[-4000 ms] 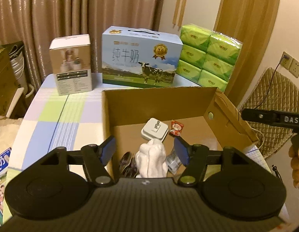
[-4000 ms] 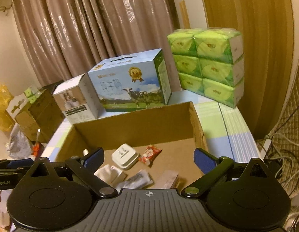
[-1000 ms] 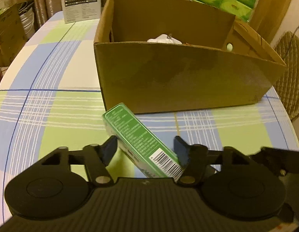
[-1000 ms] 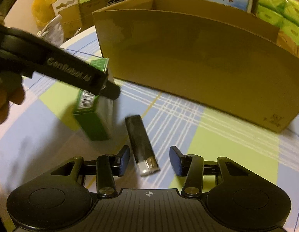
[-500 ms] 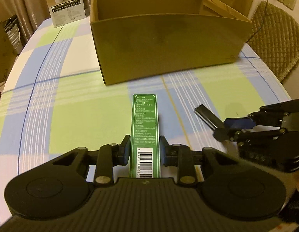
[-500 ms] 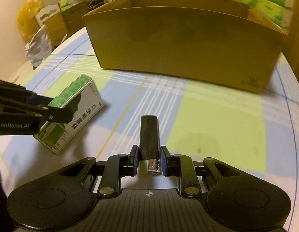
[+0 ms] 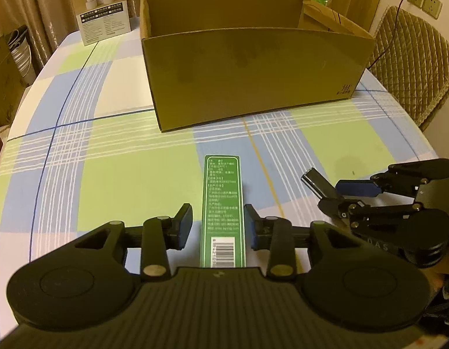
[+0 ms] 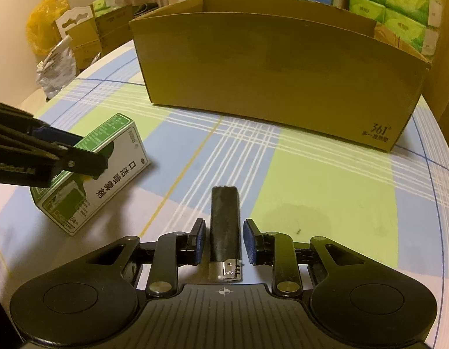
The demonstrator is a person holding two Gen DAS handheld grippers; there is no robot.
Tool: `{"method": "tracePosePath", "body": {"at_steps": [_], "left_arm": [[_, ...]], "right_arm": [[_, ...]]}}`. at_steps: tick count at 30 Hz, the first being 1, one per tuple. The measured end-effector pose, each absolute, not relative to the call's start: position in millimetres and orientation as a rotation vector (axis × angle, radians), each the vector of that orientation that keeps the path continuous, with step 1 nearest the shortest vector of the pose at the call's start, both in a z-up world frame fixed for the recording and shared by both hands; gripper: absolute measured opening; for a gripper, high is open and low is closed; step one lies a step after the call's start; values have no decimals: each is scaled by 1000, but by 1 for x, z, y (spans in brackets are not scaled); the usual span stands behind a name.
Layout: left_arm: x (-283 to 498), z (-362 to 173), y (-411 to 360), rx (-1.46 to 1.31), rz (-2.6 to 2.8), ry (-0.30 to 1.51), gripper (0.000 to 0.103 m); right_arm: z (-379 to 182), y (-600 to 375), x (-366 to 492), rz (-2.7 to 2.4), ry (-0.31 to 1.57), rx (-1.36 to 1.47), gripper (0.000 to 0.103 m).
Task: Organize objects
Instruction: 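Grasp the green-and-white product box with the left tool while the right tool grasps the black lighter, then lift the green box and black lighter and carry both over the cardboard box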
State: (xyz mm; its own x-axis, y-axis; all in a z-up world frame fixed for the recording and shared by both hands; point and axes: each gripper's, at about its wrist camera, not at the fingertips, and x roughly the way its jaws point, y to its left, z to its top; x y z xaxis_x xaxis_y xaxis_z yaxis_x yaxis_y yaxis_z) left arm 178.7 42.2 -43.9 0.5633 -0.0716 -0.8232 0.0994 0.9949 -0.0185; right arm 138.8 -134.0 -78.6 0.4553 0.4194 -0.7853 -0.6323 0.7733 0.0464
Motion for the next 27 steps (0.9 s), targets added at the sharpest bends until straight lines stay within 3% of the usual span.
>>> {"method": "tracePosePath", "body": {"at_steps": [9,11,12,16,27], "left_arm": [[187,-57,30,117,-122,995,32],[188,-60,28,128,-124,1003,30],[188,-61,28,134,-124,1009,26],[188,-62,28,132,-126,1013,25],[171,-32,35,62,-114,968,25]], "right_arm": [[-82,-126,141,664,862,-287,26],[-82,-125,140,658,857,-303,19],[-82,-124,140,658,857,-310,19],[-81,-124,139,647,859,-305,19],[-47,-149,126,582,800,-177,19]]}}
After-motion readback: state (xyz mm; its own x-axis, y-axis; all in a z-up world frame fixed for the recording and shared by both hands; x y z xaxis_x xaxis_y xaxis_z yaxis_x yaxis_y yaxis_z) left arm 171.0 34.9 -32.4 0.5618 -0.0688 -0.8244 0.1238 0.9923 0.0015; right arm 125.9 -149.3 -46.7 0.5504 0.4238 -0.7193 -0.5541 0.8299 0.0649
